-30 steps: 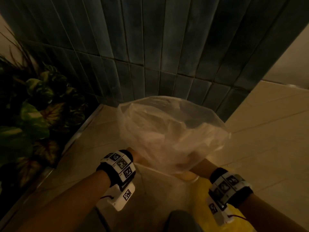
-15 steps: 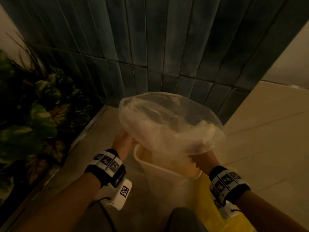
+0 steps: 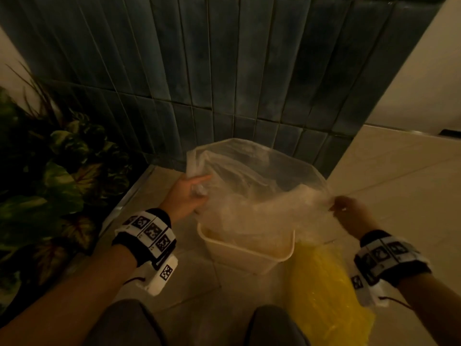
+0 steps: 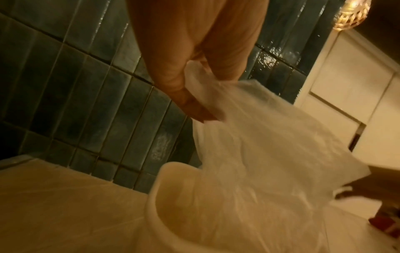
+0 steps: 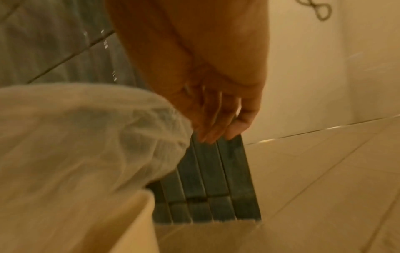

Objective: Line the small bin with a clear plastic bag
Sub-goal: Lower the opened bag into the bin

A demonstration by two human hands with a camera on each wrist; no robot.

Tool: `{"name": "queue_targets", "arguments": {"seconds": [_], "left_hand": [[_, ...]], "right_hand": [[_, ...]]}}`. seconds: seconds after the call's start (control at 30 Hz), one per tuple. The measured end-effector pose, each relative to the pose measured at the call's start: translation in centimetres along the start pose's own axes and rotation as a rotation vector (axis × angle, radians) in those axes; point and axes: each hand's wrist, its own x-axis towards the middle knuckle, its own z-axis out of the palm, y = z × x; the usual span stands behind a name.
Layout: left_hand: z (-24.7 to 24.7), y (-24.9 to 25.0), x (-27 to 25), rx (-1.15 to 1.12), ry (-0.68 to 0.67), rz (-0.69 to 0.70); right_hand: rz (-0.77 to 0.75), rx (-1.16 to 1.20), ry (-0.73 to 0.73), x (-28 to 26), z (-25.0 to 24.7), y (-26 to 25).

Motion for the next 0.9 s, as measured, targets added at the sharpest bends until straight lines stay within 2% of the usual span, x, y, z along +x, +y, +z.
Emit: {"name": "queue_targets", "arguments": {"seconds": [0.07, 0.13, 0.17, 0.23, 0.27, 0.3, 0.37, 0.47, 0.57, 0.7, 0.8, 0.9], "left_hand": [[0.1, -0.7, 0.1, 0.005, -0.055, 0.018], [0.2, -0.8, 0.0, 0.030, -0.102, 0.018], [0.2, -0.9, -0.1, 0.057, -0.120, 0.009], [0.4, -1.1, 0.0, 0.098, -0.163, -0.013], [0.5, -1.5, 0.1, 0.118, -0.191, -0.022], [0.6, -1.8, 0.1, 0.150, -0.220, -0.033], [0.7, -2.9, 0.2, 0.258, -0.259, -0.046], [0.9, -4.9, 0.0, 0.360, -0.236, -0.134], [1.2, -6.8, -0.3, 0.419, -0.241, -0.246], [1.6, -8.2, 0.6, 0.366, -0.274, -0.307], [1.6, -9.2, 2.2, 0.281, -0.327, -0.332], [1.6, -9.6, 3.2, 0.245, -0.367, -0.386]], "right_hand": [[-0.011, 0.171, 0.236, 0.7, -1.4, -1.0], [-0.162, 0.285, 0.372, 0.3, -2.1, -3.3], [-0.277, 0.266, 0.347, -0.2, -1.7, -4.5], [-0.515, 0.069, 0.178, -1.1, 0.1, -6.1], [-0.587, -0.051, 0.066, -1.4, 1.1, -6.4], [-0.590, -0.157, -0.071, -1.8, 2.1, -6.5], [-0.475, -0.316, -0.301, -2.1, 4.1, -5.5], [-0.318, -0.327, -0.479, -2.7, 6.2, -3.2], [-0.234, -0.259, -0.525, -2.9, 7.3, -1.4], [-0.208, -0.130, -0.563, -1.4, 7.7, -0.4], [-0.112, 0.094, -0.638, 0.3, 7.8, -0.1], [0.143, 0.500, -0.671, 1.1, 8.0, 0.8]]}}
